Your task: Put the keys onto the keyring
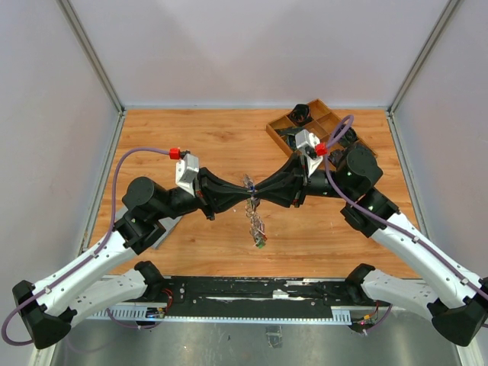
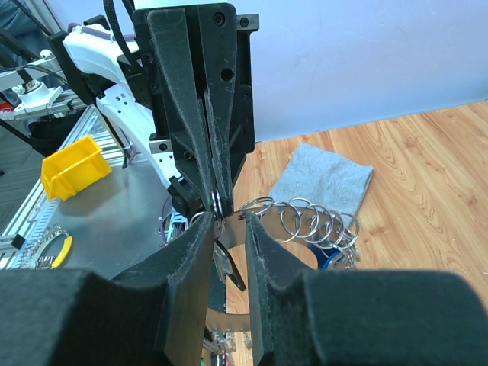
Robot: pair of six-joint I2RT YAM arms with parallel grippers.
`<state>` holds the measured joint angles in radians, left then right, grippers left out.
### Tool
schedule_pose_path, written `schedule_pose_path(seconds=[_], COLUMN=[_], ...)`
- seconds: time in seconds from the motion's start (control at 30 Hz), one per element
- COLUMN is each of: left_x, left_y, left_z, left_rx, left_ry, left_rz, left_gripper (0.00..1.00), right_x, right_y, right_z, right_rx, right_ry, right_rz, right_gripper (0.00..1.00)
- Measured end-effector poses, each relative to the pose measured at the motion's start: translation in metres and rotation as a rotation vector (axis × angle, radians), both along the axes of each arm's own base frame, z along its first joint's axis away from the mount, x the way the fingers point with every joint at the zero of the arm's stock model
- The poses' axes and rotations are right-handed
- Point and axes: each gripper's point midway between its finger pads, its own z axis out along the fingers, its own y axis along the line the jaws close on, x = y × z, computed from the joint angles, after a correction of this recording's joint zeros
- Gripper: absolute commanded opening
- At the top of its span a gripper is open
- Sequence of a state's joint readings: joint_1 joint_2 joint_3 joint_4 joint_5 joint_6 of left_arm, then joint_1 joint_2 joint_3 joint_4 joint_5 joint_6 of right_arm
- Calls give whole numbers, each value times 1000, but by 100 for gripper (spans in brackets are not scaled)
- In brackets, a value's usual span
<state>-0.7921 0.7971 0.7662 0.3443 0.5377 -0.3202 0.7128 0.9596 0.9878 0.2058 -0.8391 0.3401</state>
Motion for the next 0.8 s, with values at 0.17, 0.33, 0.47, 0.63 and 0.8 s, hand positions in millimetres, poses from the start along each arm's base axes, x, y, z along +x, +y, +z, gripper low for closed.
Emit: schedule_pose_path(seconds=[0.17, 0.33, 0.47, 0.63, 0.8], left_x=[0, 0, 0, 0, 2], left_y=[0, 0, 0, 0, 0], left_z=[0, 0, 0, 0, 1], left_rx=[0, -1, -2, -2, -5], left_ry=[1, 3, 2, 2, 3], left_rz=[0, 0, 0, 0, 3], left_gripper=[1, 1, 1, 1, 1], right_x=[-2, -3, -3, -4, -5], right_y=[1, 2, 3, 3, 4], right_z=[0, -3, -6, -7, -5], right_rx=[1, -8, -14, -14, -9], right_ry=[-4, 2, 8, 8, 3], right_rz=[14, 32, 37, 45, 55], right_gripper=[24, 23, 19, 14, 3])
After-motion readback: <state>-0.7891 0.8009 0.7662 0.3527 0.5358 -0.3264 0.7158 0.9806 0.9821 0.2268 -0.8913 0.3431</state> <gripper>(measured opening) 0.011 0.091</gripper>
